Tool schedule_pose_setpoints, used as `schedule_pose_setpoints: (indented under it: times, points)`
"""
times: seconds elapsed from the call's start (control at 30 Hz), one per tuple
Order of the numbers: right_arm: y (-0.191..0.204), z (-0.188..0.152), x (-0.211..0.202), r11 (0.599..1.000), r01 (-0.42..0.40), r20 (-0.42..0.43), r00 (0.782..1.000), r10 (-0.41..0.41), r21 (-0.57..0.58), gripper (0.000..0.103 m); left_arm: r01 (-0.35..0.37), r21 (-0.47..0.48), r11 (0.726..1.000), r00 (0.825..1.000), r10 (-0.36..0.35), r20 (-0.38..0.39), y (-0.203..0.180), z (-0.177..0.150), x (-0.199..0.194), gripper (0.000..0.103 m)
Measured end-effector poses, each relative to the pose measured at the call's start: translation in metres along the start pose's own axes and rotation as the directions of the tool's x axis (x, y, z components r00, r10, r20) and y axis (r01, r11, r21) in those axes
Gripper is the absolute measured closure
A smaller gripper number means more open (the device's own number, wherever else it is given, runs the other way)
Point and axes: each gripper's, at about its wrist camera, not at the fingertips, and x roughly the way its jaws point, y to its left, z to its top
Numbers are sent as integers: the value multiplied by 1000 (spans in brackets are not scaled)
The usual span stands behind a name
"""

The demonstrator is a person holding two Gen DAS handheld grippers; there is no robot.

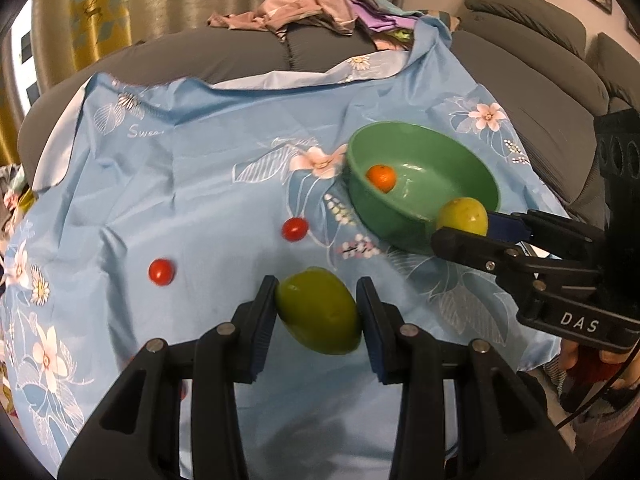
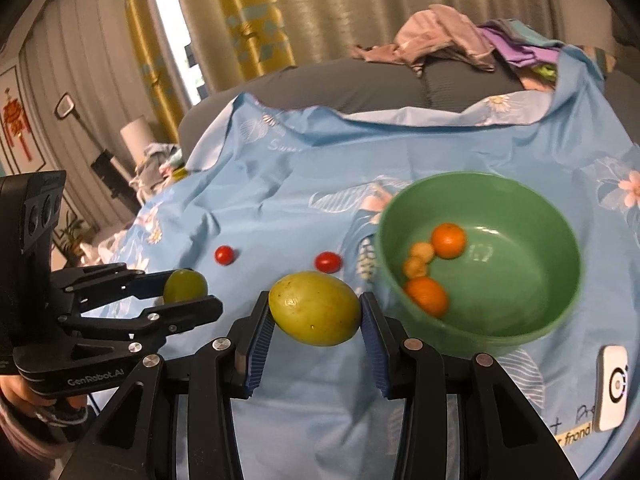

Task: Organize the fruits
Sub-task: 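Carry both held plums over the green bowl with both tools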

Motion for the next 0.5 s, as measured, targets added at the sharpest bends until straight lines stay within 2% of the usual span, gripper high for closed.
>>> schedule_pose_setpoints:
  times: [0.5]
  points:
    - [-51,-1,-23,994,53,69,996,-60,98,60,33,110,993,999,-33,4,-46,31,22,63]
